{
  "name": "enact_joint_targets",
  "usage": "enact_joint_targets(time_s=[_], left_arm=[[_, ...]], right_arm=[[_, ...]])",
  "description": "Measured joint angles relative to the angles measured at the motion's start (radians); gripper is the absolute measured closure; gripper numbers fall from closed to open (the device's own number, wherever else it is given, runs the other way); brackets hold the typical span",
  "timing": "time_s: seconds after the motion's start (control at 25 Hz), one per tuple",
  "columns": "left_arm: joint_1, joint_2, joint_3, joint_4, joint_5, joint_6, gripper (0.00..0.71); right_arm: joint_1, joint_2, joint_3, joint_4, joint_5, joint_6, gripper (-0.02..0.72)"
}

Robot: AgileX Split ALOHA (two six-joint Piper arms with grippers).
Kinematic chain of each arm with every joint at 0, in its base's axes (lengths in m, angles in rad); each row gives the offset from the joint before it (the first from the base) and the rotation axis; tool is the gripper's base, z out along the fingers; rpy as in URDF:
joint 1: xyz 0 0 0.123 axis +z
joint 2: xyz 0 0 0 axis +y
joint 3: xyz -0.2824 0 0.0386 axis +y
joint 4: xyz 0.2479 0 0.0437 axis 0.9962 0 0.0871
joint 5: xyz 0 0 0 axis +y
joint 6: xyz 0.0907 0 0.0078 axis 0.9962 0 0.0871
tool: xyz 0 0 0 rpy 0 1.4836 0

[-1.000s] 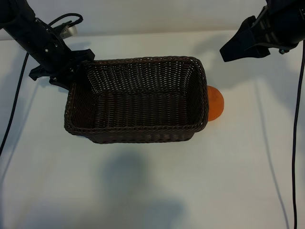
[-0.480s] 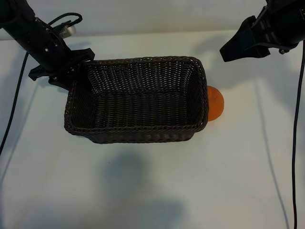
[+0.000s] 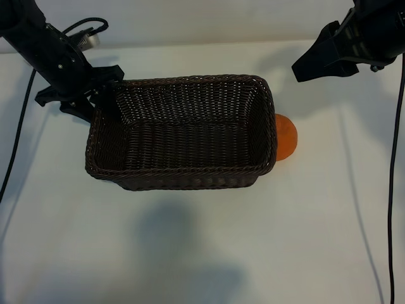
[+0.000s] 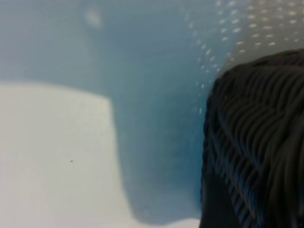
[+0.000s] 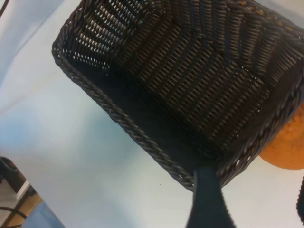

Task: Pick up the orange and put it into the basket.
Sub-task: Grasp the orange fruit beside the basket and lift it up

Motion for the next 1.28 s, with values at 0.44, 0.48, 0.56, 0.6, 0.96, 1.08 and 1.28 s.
enact_joint_targets(time_s=[0.44,0.48,0.56,0.6,0.96,1.08,1.28], left_arm=[[0.000,-0.174,0.000,0.067,0.012,-0.026,0.254],[0.000,-0.189,0.000,0.069,0.012,-0.026,0.254],[0.000,-0.226,0.000,0.070,0.012,-0.026,0.254],[0.000,-0.243,0.000,0.070,0.012,-0.026,0.254],[0.000,-0.288,0.000,0.034,0.012,-0.021,0.254],[0.000,-0.299,0.001,-0.021,0.012,0.006,0.254],[0.000,-0.358,0.043,-0.078,0.012,0.040,0.254]], right_arm=[[0.000,0.000,0.000,0.000,0.000,0.000,0.259],[0.000,0.000,0.000,0.000,0.000,0.000,0.259],[0.000,0.000,0.000,0.000,0.000,0.000,0.259],[0.000,0.000,0.000,0.000,0.000,0.000,0.259],[0.000,0.000,0.000,0.000,0.000,0.000,0.259],[0.000,0.000,0.000,0.000,0.000,0.000,0.259],[0.000,0.000,0.000,0.000,0.000,0.000,0.259]])
